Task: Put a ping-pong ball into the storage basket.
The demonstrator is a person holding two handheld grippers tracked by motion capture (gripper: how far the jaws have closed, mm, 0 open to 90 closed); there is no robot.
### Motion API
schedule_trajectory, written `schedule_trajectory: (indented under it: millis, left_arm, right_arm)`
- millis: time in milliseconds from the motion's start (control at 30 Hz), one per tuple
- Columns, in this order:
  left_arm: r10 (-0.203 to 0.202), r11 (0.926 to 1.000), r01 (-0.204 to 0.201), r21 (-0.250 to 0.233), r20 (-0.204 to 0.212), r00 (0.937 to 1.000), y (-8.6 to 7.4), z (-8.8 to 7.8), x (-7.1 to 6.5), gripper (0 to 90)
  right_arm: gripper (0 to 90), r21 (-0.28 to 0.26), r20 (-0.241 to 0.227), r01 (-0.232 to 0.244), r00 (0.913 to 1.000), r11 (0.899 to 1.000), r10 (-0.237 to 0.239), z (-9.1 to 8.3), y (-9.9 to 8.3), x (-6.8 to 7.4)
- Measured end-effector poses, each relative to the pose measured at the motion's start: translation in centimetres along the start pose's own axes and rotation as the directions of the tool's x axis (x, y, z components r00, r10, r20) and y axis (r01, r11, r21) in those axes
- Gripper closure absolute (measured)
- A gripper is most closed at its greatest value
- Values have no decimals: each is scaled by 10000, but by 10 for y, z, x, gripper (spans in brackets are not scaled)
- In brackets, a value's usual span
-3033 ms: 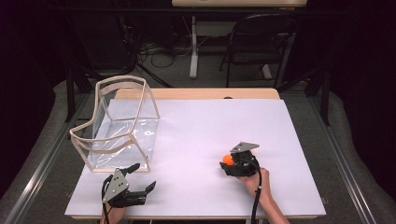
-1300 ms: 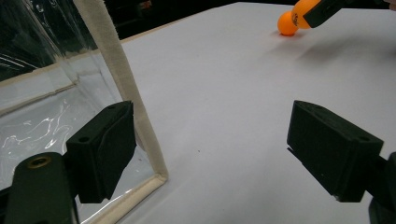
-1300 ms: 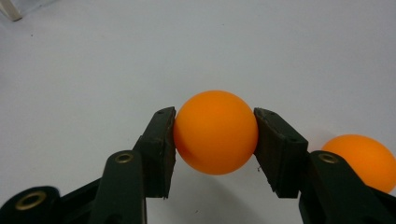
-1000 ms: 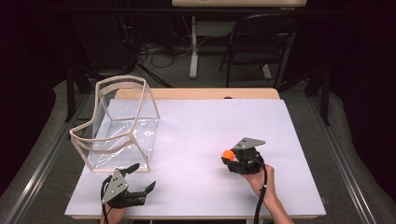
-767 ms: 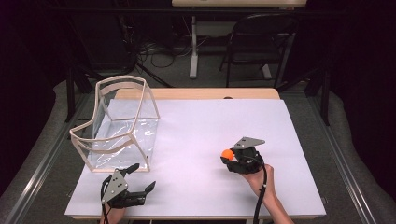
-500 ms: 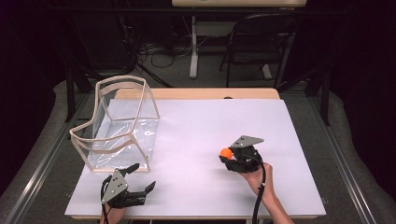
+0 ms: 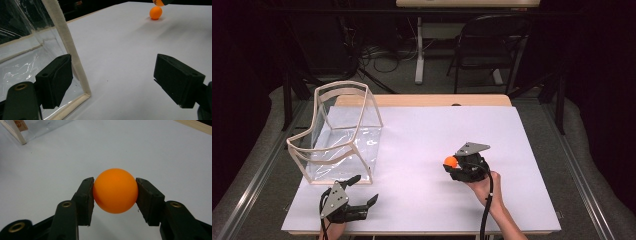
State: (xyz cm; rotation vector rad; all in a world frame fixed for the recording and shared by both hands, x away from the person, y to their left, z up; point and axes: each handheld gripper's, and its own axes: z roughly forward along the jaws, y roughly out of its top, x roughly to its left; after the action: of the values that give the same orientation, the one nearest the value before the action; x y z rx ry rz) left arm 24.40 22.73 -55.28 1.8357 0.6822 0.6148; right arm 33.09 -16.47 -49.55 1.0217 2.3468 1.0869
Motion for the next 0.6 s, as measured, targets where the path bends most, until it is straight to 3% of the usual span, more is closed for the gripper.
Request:
schedule_trajectory:
  millis: [600]
  left_arm:
    - [19, 10000, -19, 19, -7, 10000, 0, 0, 1, 157]
  right_arm:
    - [509, 61, -201, 157, 9997, 9999, -156, 13, 14, 4]
